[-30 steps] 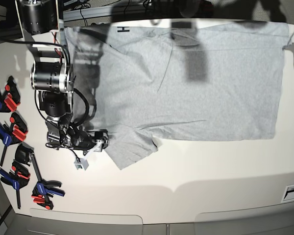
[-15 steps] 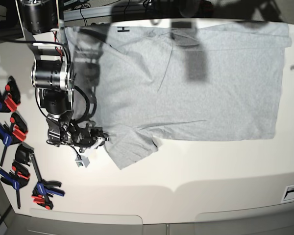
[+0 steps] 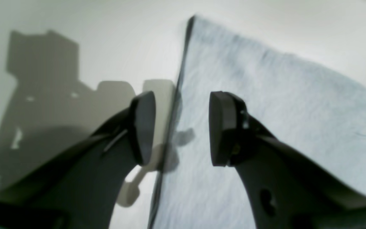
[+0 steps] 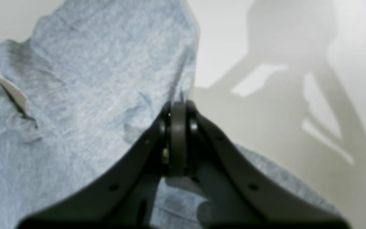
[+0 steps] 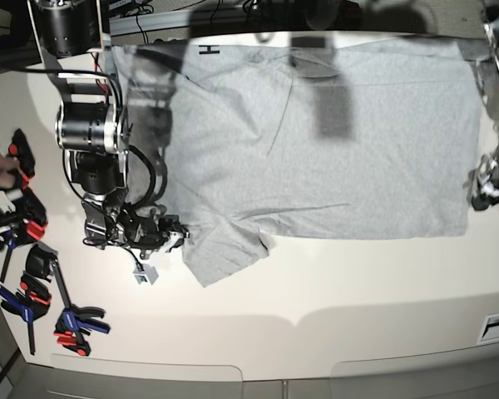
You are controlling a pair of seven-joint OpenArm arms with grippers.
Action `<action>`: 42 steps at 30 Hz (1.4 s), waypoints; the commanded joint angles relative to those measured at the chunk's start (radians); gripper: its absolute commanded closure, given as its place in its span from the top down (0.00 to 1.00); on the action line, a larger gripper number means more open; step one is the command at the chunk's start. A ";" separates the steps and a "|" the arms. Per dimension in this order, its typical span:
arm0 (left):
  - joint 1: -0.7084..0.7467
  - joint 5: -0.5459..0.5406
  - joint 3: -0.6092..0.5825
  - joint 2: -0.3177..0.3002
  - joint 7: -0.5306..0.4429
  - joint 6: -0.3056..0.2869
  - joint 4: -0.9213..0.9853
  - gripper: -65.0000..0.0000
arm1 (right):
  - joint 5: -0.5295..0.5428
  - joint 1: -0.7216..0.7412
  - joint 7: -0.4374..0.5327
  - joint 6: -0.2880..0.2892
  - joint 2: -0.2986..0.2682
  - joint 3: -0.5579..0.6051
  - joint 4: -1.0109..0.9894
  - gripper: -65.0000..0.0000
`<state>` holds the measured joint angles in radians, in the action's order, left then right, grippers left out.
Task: Fold the T-shirt properly
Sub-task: 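Reach the left gripper to the other hem corner and grasp, then lift the hem with both grippers and fold it onto the collar edge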
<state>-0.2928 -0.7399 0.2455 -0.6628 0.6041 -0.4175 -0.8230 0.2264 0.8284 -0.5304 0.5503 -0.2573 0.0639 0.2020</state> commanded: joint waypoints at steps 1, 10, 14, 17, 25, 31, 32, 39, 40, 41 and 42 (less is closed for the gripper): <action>-0.058 -0.001 -0.008 -0.030 -0.031 0.011 0.029 0.39 | -0.025 0.016 -0.034 -0.002 -0.001 0.002 0.001 0.00; -0.311 0.003 -0.038 -0.012 -0.060 -0.008 0.466 0.39 | -0.025 0.016 -0.026 -0.002 0.000 0.002 0.001 0.00; -0.322 -0.021 -0.038 0.032 -0.055 -0.032 0.521 0.39 | -0.024 0.016 -0.026 -0.002 -0.001 0.002 0.001 0.00; -0.323 -0.020 -0.038 0.073 -0.052 -0.041 0.520 0.39 | -0.025 0.016 -0.027 -0.002 -0.001 0.002 0.001 0.00; -0.328 -0.021 -0.038 0.108 -0.084 -0.047 0.520 0.01 | -0.023 0.016 -0.027 -0.002 -0.001 0.002 0.001 0.00; -0.322 -0.107 -0.037 0.059 -0.064 -0.148 0.499 0.00 | 0.139 0.016 -0.136 0.026 -0.024 -0.008 0.082 0.00; -0.321 -0.139 -0.037 0.047 -0.040 -0.191 0.494 0.00 | 0.161 0.016 -0.164 0.033 -0.029 -0.015 0.110 0.00; -0.319 -0.334 -0.037 -0.021 0.128 -0.281 0.481 0.00 | 0.276 -0.029 -0.375 0.099 -0.042 -0.134 0.332 0.00; -0.319 -0.359 -0.037 -0.032 0.154 -0.281 0.480 0.00 | 0.303 -0.045 -0.410 0.111 -0.042 -0.162 0.373 0.00; -0.319 -0.383 -0.037 -0.042 0.178 -0.281 0.480 0.00 | 0.332 -0.064 -0.450 0.121 -0.042 -0.192 0.417 0.00; -0.319 -0.406 -0.037 -0.052 0.204 -0.281 0.480 0.00 | 0.362 -0.086 -0.489 0.127 -0.040 -0.223 0.465 0.00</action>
<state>-0.5850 -1.1213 0.2073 -0.6872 0.8291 -0.6853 -0.3256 0.5755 0.7082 -1.0393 0.6640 -0.2859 -0.1593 0.6575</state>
